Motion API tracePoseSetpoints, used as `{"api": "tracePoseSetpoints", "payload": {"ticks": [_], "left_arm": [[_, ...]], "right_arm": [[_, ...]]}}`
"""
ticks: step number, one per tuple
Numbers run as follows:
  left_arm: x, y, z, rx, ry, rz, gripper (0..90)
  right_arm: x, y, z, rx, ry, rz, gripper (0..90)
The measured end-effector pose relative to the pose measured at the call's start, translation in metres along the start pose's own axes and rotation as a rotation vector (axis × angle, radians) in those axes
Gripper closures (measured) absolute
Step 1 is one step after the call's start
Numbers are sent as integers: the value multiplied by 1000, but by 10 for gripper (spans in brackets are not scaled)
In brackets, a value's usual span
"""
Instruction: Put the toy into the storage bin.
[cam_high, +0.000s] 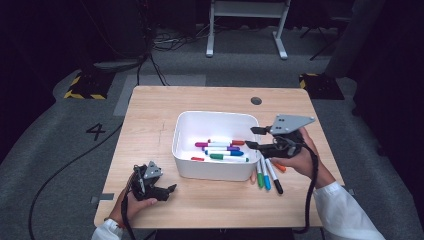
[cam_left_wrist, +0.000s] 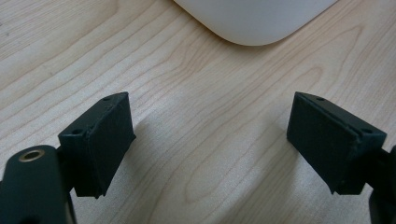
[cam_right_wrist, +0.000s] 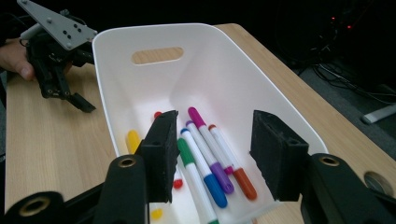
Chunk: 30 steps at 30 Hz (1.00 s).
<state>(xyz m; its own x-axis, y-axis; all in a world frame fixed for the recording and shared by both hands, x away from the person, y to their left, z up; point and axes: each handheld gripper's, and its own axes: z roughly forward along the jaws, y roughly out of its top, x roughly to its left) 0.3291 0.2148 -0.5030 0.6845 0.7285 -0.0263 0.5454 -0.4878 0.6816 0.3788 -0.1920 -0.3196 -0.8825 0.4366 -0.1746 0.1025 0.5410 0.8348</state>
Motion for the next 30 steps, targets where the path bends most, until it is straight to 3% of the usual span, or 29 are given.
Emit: {"api": "tracePoseSetpoints", "payload": {"ticks": [4,9,14,22,30], "left_arm": [[0,0,0,-2,-1,-3,147],[0,0,0,-2,-1,-3,147],[0,0,0,-1,-1,-1,147],[0,0,0,-2,-1,-3,147],[0,0,1,-2,-1,-4,147]], "right_arm": [[-7,-27,-21,7,-54,43,521],[-13,-66,-26,47,-93,103,524],[-16,-106,-18,144,-141,120,532],[-25,-168,-2,229,-139,246,542],[-32,-196,11,271,-139,294,538]]}}
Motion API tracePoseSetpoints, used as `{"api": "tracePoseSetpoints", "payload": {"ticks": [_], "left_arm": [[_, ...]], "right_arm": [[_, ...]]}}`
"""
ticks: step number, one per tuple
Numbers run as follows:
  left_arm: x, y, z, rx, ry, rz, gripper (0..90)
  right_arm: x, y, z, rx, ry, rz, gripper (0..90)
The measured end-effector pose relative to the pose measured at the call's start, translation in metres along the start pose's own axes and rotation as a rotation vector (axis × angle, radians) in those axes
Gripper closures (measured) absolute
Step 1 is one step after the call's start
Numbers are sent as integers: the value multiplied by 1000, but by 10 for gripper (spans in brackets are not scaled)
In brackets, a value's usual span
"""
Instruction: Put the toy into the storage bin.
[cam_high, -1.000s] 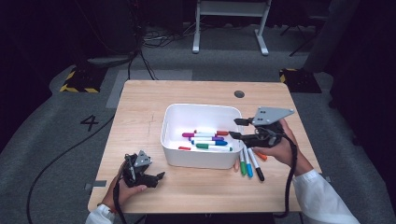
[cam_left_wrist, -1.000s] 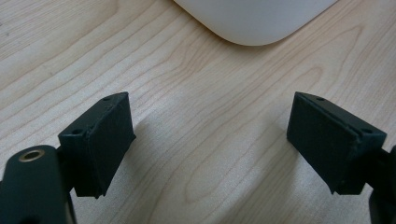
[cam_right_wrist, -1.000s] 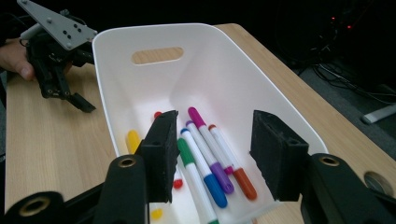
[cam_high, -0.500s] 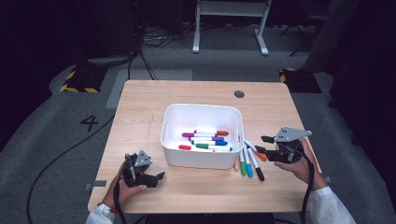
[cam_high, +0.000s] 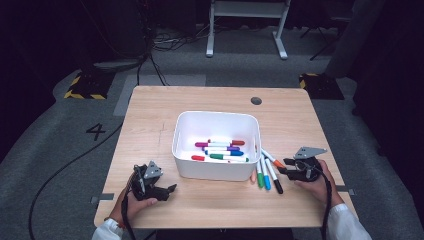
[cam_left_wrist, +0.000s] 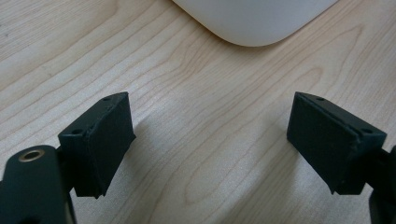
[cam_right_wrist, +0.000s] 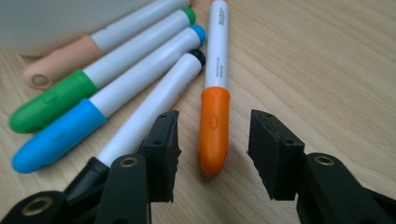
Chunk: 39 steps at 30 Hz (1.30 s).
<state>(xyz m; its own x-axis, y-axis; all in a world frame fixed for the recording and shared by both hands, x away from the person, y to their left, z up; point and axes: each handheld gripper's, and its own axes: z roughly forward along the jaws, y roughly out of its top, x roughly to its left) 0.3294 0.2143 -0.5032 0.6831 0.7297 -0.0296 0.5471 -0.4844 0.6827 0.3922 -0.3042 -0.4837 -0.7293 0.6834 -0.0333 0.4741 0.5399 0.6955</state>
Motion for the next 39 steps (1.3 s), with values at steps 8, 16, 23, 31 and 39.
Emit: {"api": "tracePoseSetpoints", "payload": {"ticks": [8,16,23,31,39], "left_arm": [[0,0,0,2,-1,1,147],[0,0,0,0,0,1,147],[0,0,0,1,0,1,147],[0,0,0,2,6,3,146],[0,0,0,4,4,4,147]], "right_arm": [[-7,-2,12,-21,-11,40,535],[-17,-7,11,-54,-40,82,728],[-18,-7,10,-50,-62,93,752],[-21,-9,3,-67,-68,101,753],[-17,7,-30,-188,-88,83,753]]}}
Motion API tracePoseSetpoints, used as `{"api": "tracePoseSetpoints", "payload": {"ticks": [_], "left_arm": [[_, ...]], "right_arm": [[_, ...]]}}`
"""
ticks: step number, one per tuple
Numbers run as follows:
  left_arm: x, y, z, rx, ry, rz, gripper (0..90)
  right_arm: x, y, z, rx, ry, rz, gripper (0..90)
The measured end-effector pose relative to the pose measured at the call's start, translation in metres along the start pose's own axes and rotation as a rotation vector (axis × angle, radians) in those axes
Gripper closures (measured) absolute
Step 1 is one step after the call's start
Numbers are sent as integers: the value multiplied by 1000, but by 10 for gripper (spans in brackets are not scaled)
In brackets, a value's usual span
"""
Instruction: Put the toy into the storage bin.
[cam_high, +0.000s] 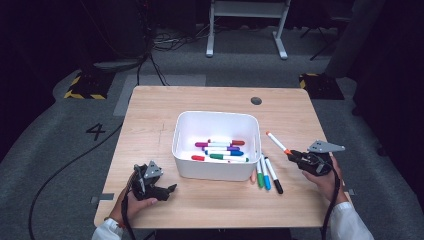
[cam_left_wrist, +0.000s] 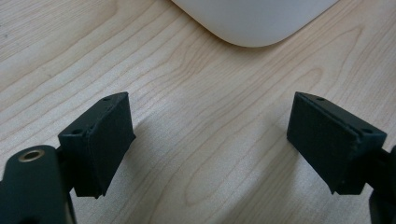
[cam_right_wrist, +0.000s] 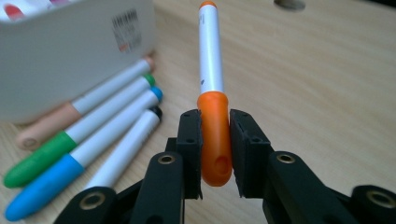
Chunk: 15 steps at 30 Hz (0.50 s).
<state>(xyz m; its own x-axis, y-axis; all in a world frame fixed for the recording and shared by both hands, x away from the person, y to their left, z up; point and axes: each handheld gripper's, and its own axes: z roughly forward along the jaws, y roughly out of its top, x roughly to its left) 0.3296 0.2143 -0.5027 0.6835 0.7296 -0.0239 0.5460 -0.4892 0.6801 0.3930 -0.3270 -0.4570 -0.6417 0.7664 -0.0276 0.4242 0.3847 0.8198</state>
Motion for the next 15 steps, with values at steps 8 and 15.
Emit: {"api": "tracePoseSetpoints", "payload": {"ticks": [8,15], "left_arm": [[0,0,0,1,-5,-1,147],[0,0,0,1,-4,-1,148]], "right_arm": [[13,40,-32,-146,39,-33,753],[31,76,-46,-195,107,-94,753]]}}
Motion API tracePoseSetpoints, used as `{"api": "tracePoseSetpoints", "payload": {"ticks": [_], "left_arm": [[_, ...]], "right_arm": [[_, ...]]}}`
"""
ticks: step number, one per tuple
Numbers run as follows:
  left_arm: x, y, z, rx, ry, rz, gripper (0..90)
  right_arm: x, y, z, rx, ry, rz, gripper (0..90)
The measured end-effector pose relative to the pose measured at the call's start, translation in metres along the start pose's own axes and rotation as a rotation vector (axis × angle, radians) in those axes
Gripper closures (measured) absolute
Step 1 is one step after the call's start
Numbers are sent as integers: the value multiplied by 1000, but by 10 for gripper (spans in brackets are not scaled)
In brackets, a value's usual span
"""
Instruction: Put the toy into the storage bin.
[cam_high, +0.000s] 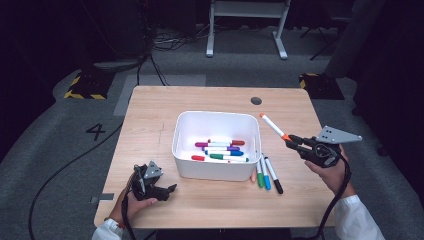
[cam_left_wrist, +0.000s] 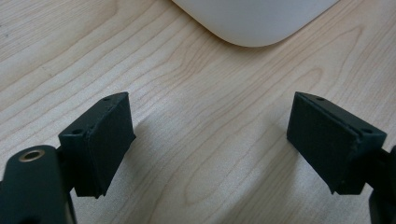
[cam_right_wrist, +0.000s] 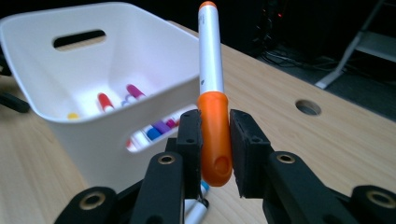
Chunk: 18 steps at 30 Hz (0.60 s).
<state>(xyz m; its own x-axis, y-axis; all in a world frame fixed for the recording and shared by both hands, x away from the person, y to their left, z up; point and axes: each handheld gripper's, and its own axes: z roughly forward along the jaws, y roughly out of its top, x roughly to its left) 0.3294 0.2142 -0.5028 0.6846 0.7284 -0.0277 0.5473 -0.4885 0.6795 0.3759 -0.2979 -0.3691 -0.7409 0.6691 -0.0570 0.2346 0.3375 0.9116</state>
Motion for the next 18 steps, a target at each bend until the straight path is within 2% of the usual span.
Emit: {"api": "tracePoseSetpoints", "payload": {"ticks": [3,7,10,11,12,13,17,18], "left_arm": [[0,0,0,0,-1,0,147],[0,0,0,-1,0,-2,147],[0,0,0,-1,-1,0,147],[0,0,0,0,0,0,147],[0,0,0,0,0,0,147],[0,0,0,0,0,-2,147],[0,0,0,-1,0,0,147],[0,0,0,0,0,0,147]], "right_arm": [[5,14,1,-15,31,-19,753],[16,30,9,-3,76,-56,752],[27,40,22,23,109,-94,752],[32,43,26,36,118,-89,752],[34,45,30,37,130,-114,753],[38,47,33,44,141,-108,752],[53,57,53,73,197,-138,753],[57,59,59,89,213,-163,753]]}}
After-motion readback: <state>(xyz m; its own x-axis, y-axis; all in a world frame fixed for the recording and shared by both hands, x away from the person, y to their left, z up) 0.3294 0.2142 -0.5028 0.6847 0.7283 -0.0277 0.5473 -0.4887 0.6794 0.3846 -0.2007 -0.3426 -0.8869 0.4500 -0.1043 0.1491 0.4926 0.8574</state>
